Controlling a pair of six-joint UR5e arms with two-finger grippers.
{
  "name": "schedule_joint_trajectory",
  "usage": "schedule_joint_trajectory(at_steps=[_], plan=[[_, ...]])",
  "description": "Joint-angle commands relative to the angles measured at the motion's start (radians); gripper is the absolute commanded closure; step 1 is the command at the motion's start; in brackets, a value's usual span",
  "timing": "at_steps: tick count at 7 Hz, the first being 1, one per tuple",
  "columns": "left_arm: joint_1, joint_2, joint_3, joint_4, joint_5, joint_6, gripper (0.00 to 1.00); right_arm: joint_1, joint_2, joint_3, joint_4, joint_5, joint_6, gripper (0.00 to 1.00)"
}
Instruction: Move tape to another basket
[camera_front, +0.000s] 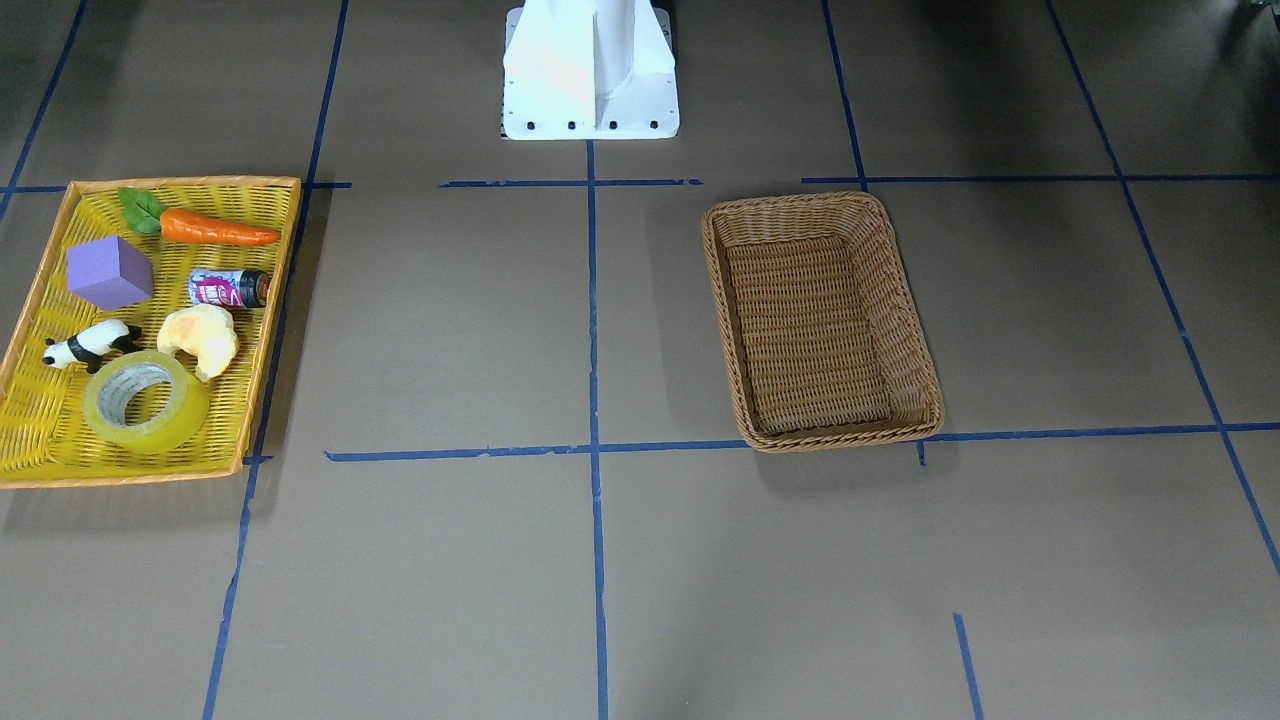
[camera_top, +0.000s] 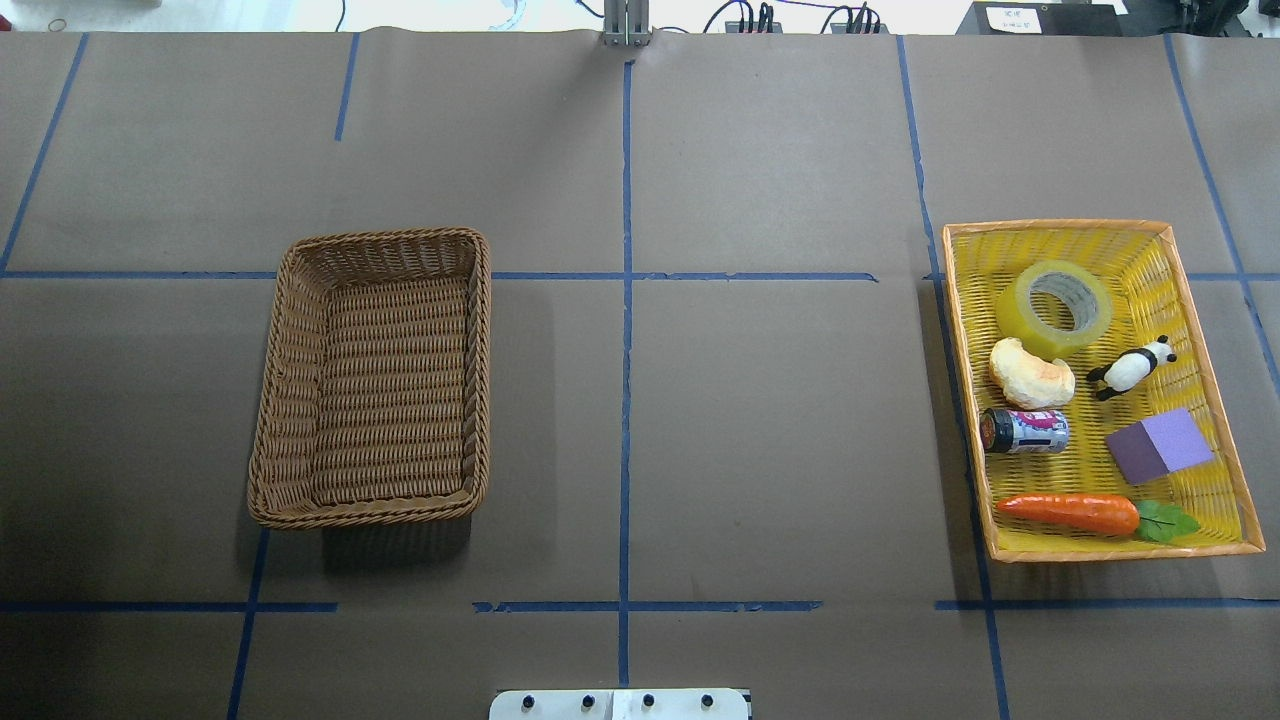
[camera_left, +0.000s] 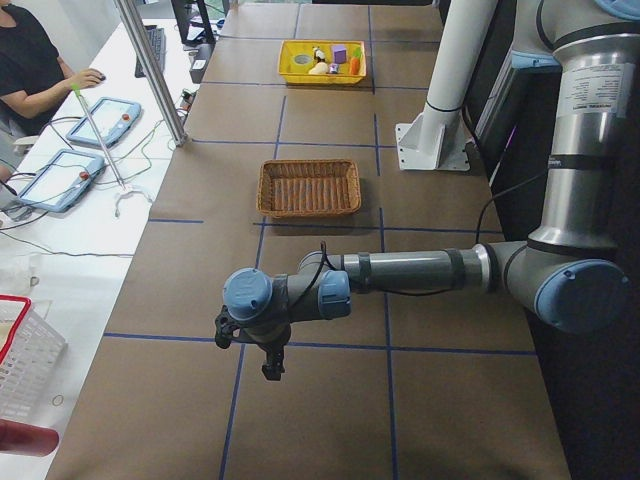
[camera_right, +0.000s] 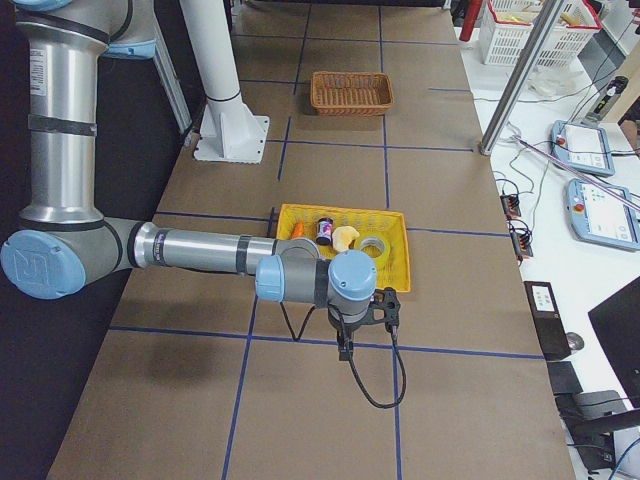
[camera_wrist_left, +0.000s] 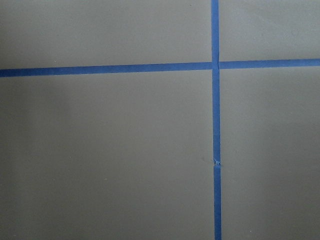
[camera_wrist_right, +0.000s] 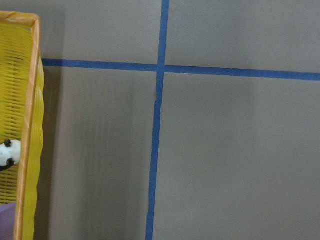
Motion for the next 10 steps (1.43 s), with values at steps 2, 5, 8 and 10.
schedule_joint_trajectory(at_steps=[2, 5, 8, 10], plan=[[0.000, -0.003, 0.000, -0.002, 0.000, 0.000, 0.00, 0.000, 0.004, 0.000, 0.000, 0.000, 0.001, 0.00], [0.000, -0.002, 0.000, -0.008, 0.000, 0.002, 0.00, 0.002, 0.001, 0.000, 0.000, 0.001, 0.002, 0.00], [0.000, -0.003, 0.000, -0.006, 0.000, 0.000, 0.00, 0.000, 0.010, 0.006, 0.002, 0.000, -0.001, 0.00], [0.000, -0.005, 0.000, -0.006, 0.000, 0.000, 0.00, -0.001, 0.038, 0.011, 0.003, 0.001, 0.034, 0.00]])
